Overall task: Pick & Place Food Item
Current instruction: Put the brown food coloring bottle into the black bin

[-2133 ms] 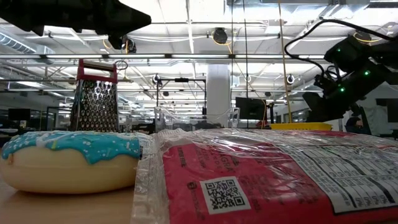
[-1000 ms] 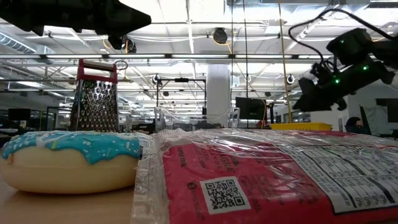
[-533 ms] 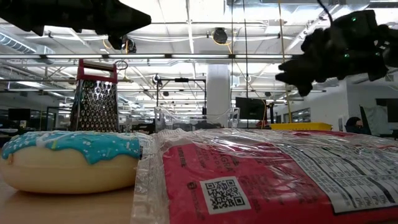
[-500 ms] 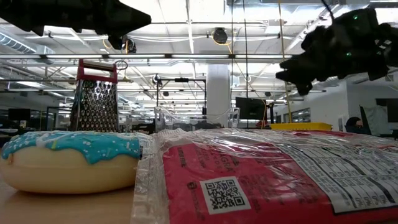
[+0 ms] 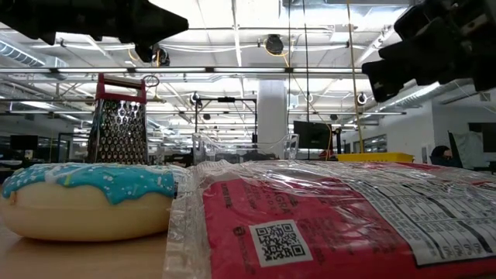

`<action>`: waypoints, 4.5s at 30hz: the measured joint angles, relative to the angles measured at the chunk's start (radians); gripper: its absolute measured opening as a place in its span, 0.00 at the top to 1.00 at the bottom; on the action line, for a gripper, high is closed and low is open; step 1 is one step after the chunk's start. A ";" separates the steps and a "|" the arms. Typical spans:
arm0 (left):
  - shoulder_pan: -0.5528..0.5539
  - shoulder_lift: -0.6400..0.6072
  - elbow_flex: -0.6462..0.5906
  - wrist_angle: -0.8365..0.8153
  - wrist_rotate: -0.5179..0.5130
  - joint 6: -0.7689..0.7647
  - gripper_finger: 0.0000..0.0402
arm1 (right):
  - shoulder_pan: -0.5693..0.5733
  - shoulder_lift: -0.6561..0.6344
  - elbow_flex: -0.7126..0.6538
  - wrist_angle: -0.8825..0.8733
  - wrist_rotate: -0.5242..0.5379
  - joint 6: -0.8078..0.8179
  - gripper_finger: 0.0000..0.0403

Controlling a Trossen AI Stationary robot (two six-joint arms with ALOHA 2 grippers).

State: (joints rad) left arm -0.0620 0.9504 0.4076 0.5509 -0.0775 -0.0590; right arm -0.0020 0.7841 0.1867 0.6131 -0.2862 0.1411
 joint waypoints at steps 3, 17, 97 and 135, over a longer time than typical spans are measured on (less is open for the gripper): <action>-0.054 0.031 0.020 -0.035 0.017 0.024 0.94 | 0.005 0.000 0.000 0.000 0.000 0.000 0.61; -0.261 0.460 0.420 -0.773 -0.224 -0.402 0.75 | 0.004 0.000 0.000 -0.004 0.001 -0.030 0.61; -0.250 0.741 0.351 -0.636 -0.233 -0.326 0.78 | 0.004 0.000 0.000 -0.019 0.001 -0.033 0.62; -0.160 0.740 0.683 -0.446 -0.607 0.585 0.78 | 0.004 0.357 0.000 0.381 0.294 0.196 0.61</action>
State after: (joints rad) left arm -0.2222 1.6905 1.0904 0.1052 -0.6846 0.5260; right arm 0.0017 1.1413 0.1872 0.9941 0.0074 0.3370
